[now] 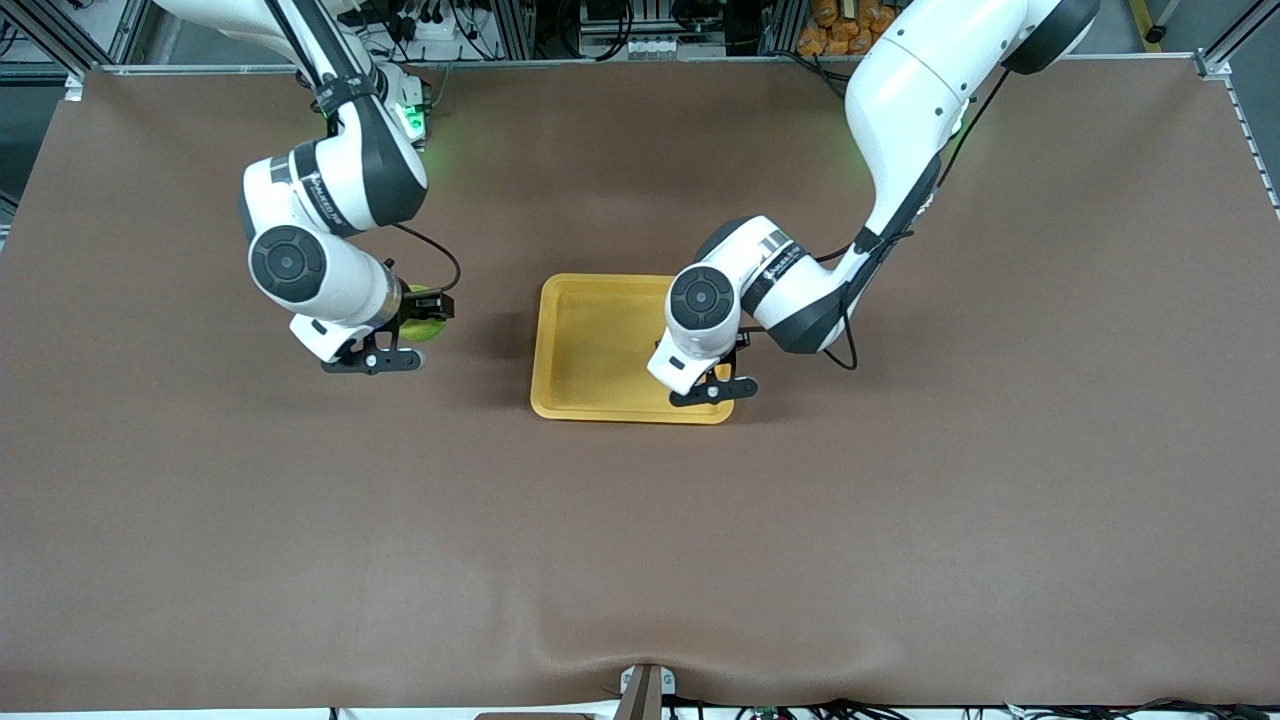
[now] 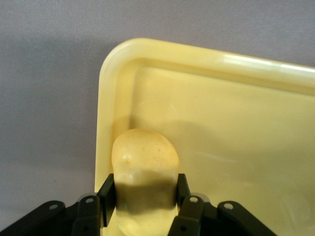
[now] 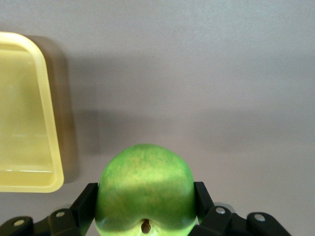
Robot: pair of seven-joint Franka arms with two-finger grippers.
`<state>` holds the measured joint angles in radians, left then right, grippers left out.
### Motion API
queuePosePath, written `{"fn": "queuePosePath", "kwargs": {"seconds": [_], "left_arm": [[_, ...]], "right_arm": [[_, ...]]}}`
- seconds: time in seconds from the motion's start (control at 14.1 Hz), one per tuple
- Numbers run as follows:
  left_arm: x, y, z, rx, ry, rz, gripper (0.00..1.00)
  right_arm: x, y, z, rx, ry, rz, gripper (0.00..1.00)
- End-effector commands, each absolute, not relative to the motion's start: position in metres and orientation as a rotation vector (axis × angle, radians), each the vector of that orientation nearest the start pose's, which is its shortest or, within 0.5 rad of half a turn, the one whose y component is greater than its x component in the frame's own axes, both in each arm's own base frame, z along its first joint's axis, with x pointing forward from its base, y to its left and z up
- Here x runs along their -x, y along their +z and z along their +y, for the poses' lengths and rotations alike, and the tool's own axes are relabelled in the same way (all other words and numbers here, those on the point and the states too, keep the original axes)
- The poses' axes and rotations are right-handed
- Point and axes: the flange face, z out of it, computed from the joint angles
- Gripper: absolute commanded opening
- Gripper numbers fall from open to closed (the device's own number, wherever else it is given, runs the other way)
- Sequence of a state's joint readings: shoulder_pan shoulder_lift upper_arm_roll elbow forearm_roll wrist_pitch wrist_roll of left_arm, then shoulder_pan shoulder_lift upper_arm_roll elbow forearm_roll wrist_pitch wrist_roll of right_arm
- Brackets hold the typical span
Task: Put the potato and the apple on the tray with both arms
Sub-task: 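Lower the potato into the tray and open the left gripper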
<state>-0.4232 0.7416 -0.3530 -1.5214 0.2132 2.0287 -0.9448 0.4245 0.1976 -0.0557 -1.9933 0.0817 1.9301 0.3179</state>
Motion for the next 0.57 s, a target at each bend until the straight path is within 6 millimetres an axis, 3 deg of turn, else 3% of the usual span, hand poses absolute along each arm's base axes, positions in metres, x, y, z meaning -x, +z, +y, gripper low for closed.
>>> {"fn": "queuePosePath", "kwargs": {"seconds": [0.0,0.14,0.21,0.36,0.5], "left_arm": [[-0.526,0.216,-0.450,3.014,0.238,-0.155,0.00],[-0.527,0.216,-0.451,3.024,0.213,-0.140,0.00],[-0.527,0.213,-0.451,3.023,0.214,-0.138,0.24],[-0.527,0.212,-0.450,3.019,0.209,-0.139,1.00],[-0.527,0.214,-0.453,3.008,0.159,-0.124,1.00]], "right_arm": [[-0.515,0.341,0.242,3.154,0.400,0.054,0.00],[-0.509,0.336,0.260,3.163,0.387,0.083,0.00],[-0.505,0.332,0.270,3.168,0.381,0.084,0.00],[-0.500,0.326,0.285,3.175,0.366,0.123,0.00],[-0.497,0.320,0.297,3.177,0.346,0.153,0.00]]}}
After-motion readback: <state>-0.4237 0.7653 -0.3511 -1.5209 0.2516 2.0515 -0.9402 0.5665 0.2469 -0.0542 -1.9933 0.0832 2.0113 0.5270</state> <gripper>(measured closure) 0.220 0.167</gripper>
